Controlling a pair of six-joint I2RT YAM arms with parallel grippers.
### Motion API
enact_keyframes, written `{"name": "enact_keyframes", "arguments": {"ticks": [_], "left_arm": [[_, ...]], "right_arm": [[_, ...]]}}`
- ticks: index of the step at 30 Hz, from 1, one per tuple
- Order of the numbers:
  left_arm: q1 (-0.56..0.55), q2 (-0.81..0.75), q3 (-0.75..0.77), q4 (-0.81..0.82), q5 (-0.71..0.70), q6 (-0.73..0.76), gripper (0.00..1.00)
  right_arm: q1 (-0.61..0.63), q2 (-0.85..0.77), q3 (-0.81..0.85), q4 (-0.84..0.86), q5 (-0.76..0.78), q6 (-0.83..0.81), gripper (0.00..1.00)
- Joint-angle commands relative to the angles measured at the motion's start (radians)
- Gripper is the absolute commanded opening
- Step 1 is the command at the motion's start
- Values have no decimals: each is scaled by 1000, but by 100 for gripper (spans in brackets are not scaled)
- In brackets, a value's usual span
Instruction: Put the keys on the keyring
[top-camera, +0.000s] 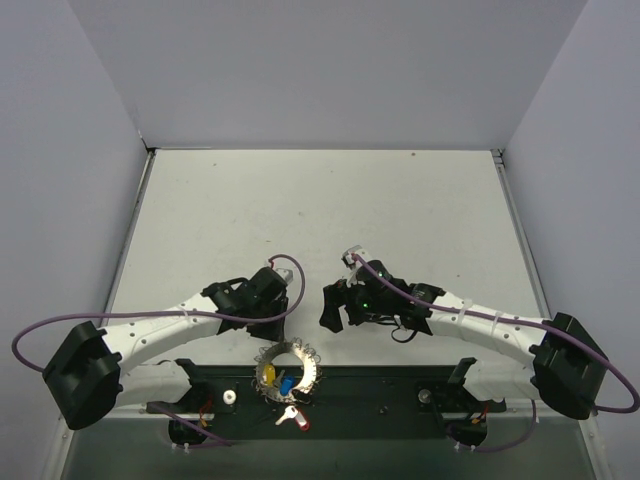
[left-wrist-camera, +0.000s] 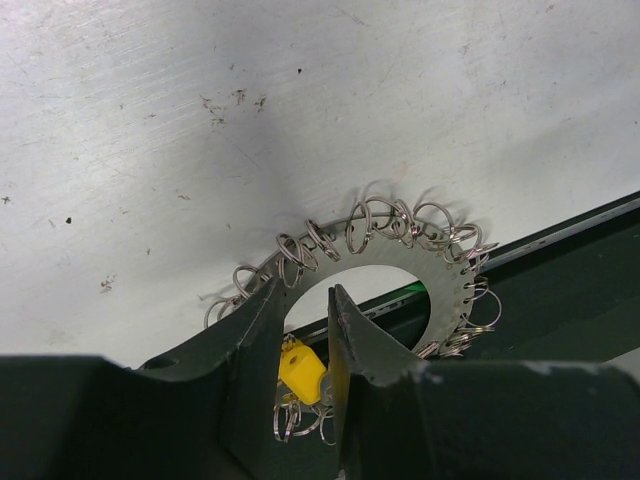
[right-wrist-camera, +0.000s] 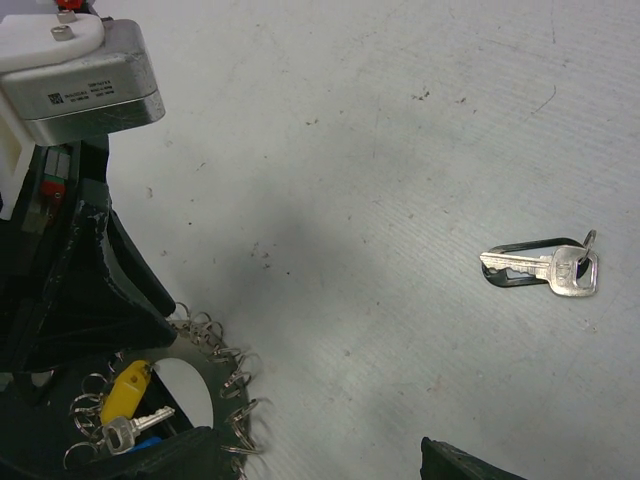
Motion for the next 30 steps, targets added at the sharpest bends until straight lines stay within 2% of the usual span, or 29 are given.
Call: {"name": "enact_keyframes", "arguments": {"ticks": [1,15,24,30], "left_arm": [[-5,8,36,-12,-18,14,34],[-13,41,14,24,-13,22,34],[-21,81,13,9,-41,28,27],[-30,126,9,12,-64,28,28]], "right_arm": [[-8,-29,-5,-5,-6,-13,80],[-8,-36,-5,-7,-8,-15,80],[-11,-39,-8,-5,-6,-17,81],[-11,-46,-11,-7,-5,-20,81]]}}
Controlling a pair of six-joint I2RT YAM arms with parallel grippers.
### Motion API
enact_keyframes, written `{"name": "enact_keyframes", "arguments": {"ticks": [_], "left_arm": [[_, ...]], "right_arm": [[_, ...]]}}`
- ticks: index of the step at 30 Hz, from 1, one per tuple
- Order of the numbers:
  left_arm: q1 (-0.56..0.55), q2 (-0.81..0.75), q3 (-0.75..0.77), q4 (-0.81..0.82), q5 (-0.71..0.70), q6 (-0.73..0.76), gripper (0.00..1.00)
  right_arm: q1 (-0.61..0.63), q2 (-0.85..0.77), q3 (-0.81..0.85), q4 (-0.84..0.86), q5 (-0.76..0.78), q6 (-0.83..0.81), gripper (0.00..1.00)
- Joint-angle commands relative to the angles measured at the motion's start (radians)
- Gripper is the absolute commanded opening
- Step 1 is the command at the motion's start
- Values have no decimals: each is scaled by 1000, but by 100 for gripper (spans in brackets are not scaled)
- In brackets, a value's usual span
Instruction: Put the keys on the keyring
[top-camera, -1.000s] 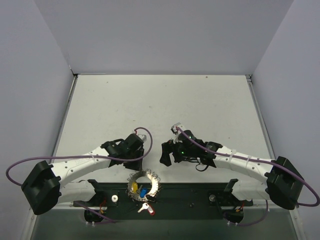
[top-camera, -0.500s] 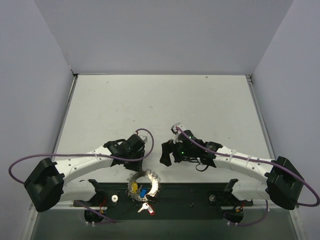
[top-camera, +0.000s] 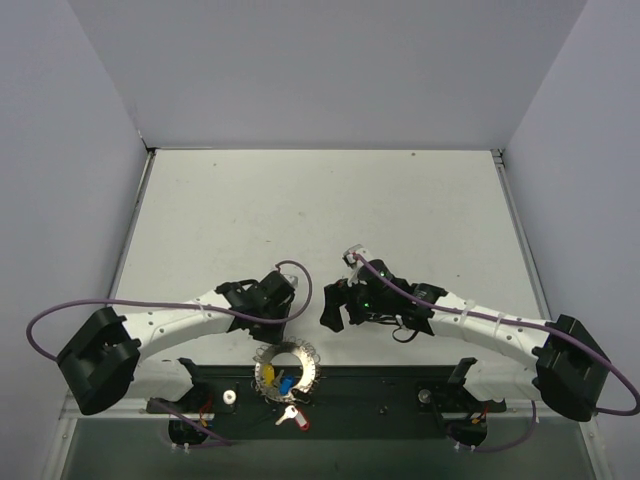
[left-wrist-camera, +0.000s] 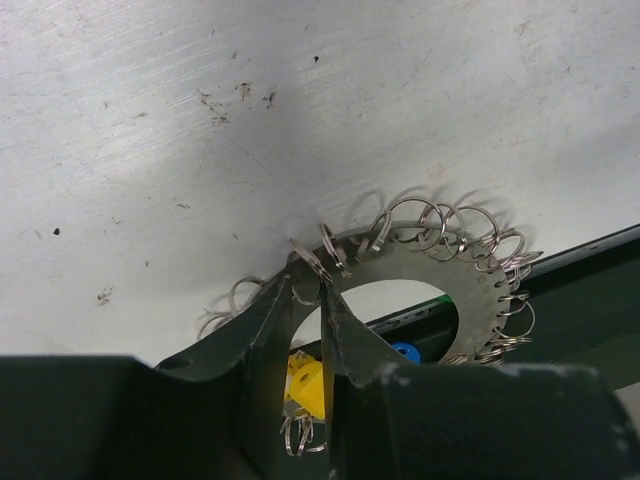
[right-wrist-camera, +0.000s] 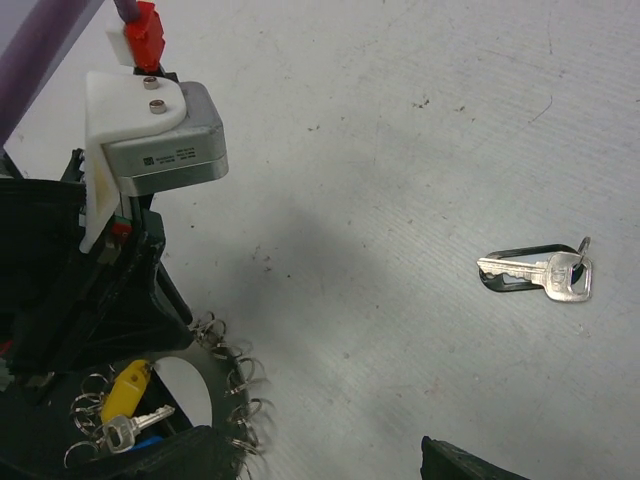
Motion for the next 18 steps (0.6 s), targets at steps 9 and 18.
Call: {"name": "enact_keyframes", "arguments": {"ticks": [9,18], "left_arm": [[-14,94,6,47,-77,14,36],[-18,71,23,14,-166,10,0]], "right_arm": [[-5,-38,-12,-8,-9,-8,81],[-5,-38,-11,-5,-14,-14,81]]}}
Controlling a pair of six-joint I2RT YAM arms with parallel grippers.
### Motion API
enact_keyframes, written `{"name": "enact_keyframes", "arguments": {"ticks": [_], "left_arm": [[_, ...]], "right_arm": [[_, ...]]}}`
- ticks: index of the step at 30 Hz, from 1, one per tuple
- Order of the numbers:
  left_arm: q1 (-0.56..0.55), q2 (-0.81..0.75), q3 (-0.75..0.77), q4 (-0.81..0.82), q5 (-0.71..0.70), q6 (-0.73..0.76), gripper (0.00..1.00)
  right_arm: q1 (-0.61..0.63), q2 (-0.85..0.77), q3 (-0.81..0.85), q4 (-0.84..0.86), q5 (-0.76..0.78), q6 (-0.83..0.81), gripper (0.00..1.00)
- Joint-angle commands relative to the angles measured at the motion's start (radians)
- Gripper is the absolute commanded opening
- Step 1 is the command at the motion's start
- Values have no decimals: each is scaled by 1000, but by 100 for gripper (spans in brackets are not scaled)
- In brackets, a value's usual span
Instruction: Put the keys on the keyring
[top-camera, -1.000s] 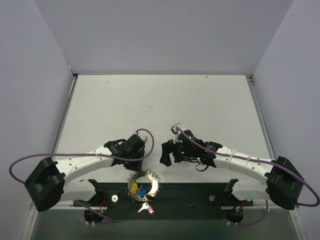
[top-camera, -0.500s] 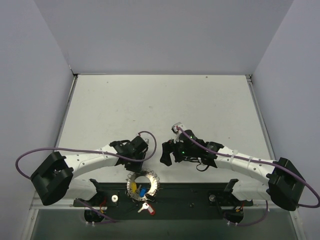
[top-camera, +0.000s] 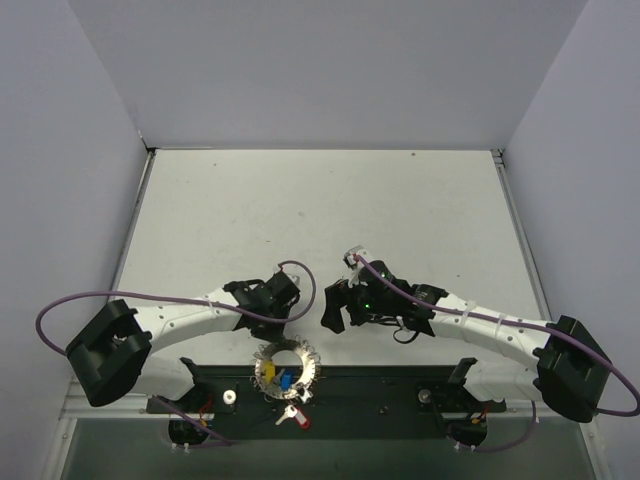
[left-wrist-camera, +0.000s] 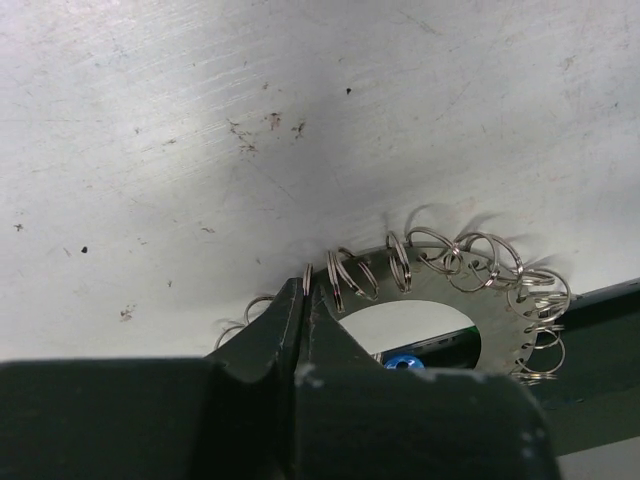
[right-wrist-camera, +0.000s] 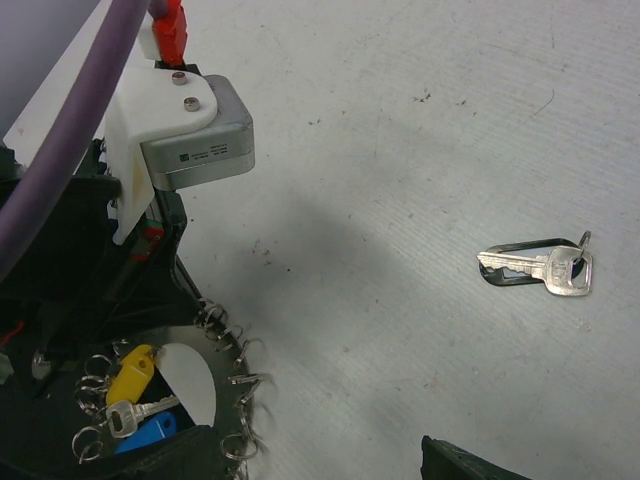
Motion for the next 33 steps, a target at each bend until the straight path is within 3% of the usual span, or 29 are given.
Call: {"name": "enact_keyframes", "arguments": {"ticks": [1,6,10,19,26,33], "left_arm": [[-2,-3,14,-15,-105,8,0],[-11,-107,73,-58,-171,27,0],[-15,-290,136,-40,-165,103,0],[-18,-608,128,181,157,340,0],[-18,-693,105,322,395,387,0],[-17,-724,71,471,504,374,0]], "right_arm": [[-4,-26,2,-6,-10,-12,81],[-12,-66,28,-9,-28,-40,81],[-30,-134,69,-7,-82,-95,81],[-41,-344,193,36,-311,-250,83],[-41,-367,258,108,-501,-243,78],[-24,-330,275,180,-595,-204,66]]}}
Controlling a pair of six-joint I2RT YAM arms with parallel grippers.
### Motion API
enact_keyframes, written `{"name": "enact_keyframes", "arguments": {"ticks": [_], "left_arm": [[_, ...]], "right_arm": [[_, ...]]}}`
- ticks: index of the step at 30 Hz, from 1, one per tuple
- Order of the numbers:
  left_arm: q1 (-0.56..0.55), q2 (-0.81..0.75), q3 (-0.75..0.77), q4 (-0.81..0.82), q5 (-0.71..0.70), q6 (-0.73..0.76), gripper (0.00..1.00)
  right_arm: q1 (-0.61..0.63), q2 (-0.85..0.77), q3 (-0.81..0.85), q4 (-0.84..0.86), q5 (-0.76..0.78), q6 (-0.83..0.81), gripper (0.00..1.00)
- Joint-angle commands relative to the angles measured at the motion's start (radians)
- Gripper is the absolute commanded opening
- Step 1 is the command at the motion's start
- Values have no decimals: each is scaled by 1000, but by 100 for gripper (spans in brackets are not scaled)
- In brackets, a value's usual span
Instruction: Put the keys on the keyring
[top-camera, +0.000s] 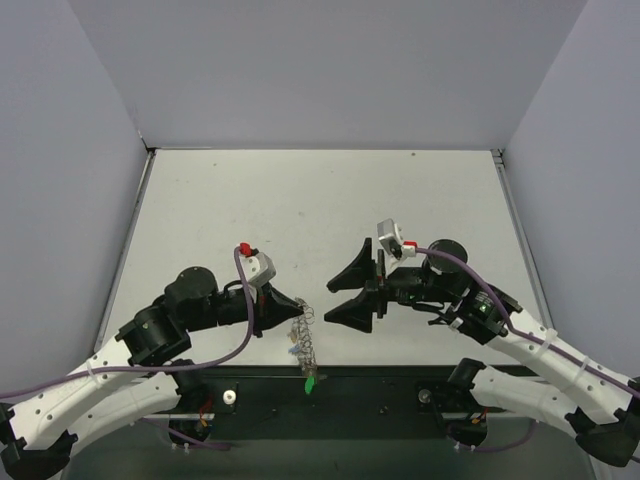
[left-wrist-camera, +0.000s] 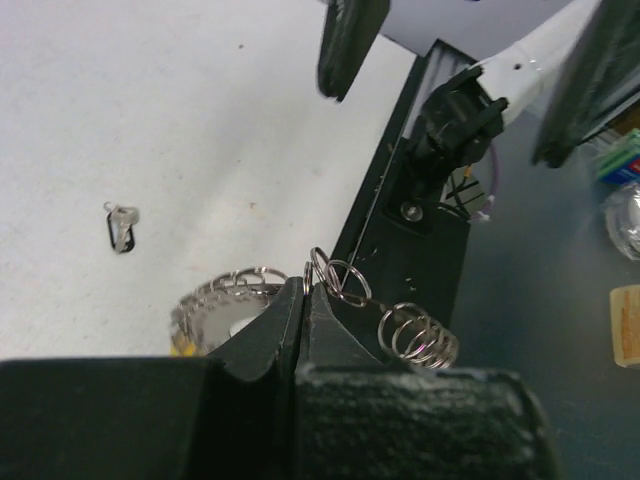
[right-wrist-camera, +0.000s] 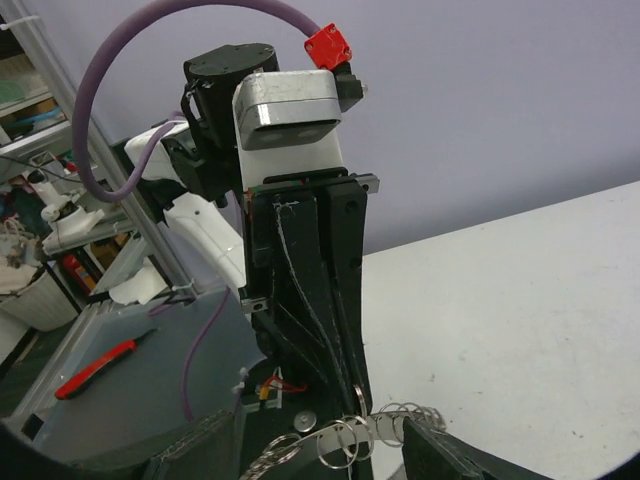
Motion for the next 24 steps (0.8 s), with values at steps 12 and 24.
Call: {"name": "enact_keyframes", "arguments": {"ticks": [12,24], "left_arm": [[-6,-31,11,283,218,-27,0],[-11,-37,30,278,183,-24,0]], "right_arm": [[66,104,65,150,-73,19,34],[96,167,85,130,-54,6,17]]}}
